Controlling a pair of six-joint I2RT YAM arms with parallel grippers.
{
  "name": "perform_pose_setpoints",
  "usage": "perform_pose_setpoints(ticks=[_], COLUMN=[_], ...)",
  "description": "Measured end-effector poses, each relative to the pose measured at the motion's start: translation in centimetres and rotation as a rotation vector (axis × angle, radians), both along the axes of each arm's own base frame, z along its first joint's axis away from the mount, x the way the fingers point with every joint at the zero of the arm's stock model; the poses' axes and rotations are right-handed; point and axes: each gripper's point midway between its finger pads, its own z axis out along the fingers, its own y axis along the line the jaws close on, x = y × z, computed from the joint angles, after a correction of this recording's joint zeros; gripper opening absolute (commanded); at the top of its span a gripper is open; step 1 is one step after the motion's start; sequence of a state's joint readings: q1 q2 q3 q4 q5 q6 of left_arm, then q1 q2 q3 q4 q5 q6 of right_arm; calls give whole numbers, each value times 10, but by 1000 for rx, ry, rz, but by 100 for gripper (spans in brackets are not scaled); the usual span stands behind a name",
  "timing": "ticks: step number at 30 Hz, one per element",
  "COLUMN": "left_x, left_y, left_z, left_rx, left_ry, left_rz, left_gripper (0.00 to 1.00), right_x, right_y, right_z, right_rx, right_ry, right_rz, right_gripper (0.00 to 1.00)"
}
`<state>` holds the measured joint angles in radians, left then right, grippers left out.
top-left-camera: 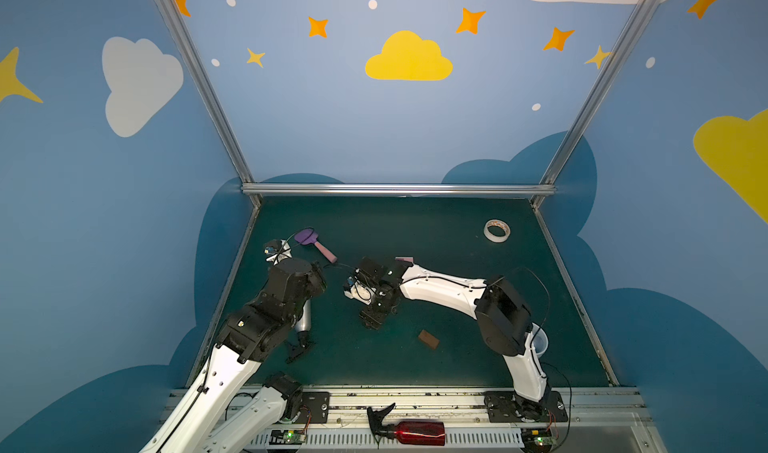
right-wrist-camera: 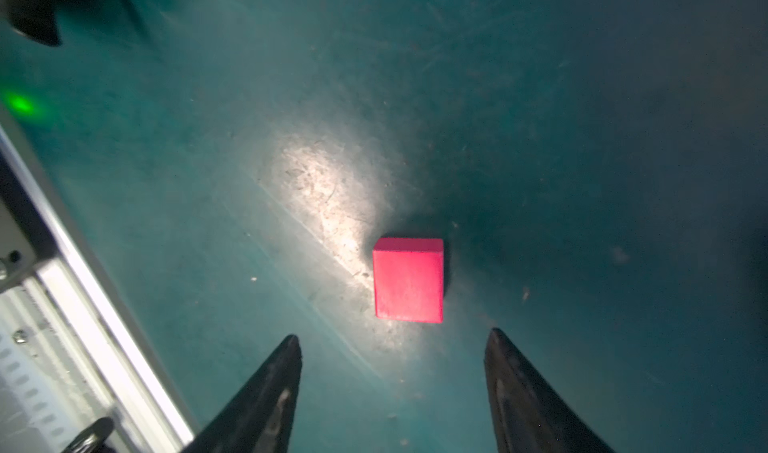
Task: Build the wood block tower
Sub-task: 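Open the left gripper and withdraw it while the right gripper reaches toward the pink cube, then close the right gripper on the pink cube near the silver cylinder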
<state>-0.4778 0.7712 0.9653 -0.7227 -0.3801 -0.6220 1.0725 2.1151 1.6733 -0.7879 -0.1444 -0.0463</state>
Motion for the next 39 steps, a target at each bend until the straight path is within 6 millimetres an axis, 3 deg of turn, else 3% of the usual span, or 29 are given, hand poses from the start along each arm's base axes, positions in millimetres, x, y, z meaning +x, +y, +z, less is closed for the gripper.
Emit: perform_pose_setpoints(ticks=[19,39], left_x=[-1,-2], left_y=[1,1], left_z=[-10,-9], left_rx=[6,3], left_ry=[21,20], left_rz=[6,3], left_gripper=[65,65], right_x=[-1,5], right_y=[-2,4], right_z=[-27,-26], right_rx=[-59,-52], right_ry=[14,-9], right_rz=[43,33], right_gripper=[54,39])
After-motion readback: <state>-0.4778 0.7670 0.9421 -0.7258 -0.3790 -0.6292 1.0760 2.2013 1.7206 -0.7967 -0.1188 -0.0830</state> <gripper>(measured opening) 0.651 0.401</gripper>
